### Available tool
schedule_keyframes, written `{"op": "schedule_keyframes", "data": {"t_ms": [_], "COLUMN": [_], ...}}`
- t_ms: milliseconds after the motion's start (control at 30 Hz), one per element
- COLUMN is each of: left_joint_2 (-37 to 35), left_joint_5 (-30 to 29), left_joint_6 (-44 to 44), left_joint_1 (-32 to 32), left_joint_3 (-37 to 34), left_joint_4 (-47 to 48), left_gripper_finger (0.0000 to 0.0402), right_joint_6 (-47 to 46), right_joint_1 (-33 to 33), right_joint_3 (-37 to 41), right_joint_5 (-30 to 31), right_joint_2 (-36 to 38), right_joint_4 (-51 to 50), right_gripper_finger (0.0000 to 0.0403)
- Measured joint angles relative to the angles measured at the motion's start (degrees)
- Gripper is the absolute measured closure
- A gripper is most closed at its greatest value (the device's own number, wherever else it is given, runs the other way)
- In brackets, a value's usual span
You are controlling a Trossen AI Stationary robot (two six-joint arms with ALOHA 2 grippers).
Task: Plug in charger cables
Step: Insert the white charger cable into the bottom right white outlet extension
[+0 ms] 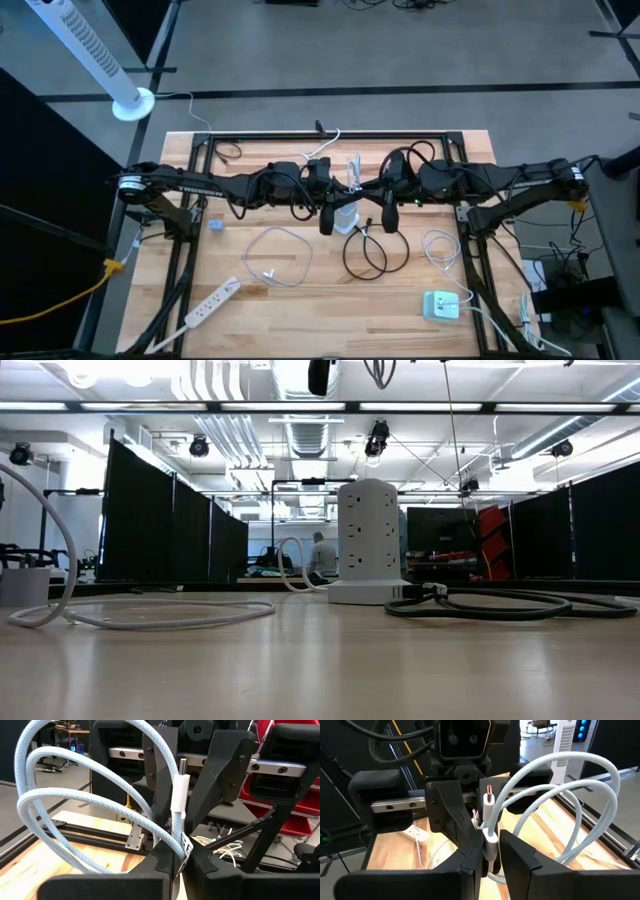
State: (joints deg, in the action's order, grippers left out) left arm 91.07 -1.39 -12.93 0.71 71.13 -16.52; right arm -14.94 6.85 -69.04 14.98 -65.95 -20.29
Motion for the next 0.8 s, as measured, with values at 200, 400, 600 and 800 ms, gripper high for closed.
{"op": "schedule_keyframes", "data": {"t_ms": [200, 400, 600, 800], "left_joint_2": [0.0, 0.0, 0.0, 0.0], "left_joint_5": [0.0, 0.3, 0.5, 0.7], "left_joint_6": [0.0, 0.0, 0.2, 0.5], "left_joint_1": [0.0, 0.0, 0.0, 0.0], "left_joint_3": [0.0, 0.0, 0.0, 0.0], "left_joint_4": [0.1, 0.3, 0.8, 1.5], "left_gripper_finger": [0.0395, 0.0395, 0.0395, 0.0366], "right_joint_6": [0.6, 0.7, 0.7, 0.6], "right_joint_1": [0.0, 0.0, 0.0, 0.0], "right_joint_3": [0.0, 0.0, 0.0, 0.0], "right_joint_5": [0.0, 0.0, 0.1, 0.3], "right_joint_2": [0.0, 0.0, 0.0, 0.0], "right_joint_4": [1.7, 1.7, 1.7, 1.9], "right_gripper_finger": [0.0370, 0.0380, 0.0400, 0.0402]}}
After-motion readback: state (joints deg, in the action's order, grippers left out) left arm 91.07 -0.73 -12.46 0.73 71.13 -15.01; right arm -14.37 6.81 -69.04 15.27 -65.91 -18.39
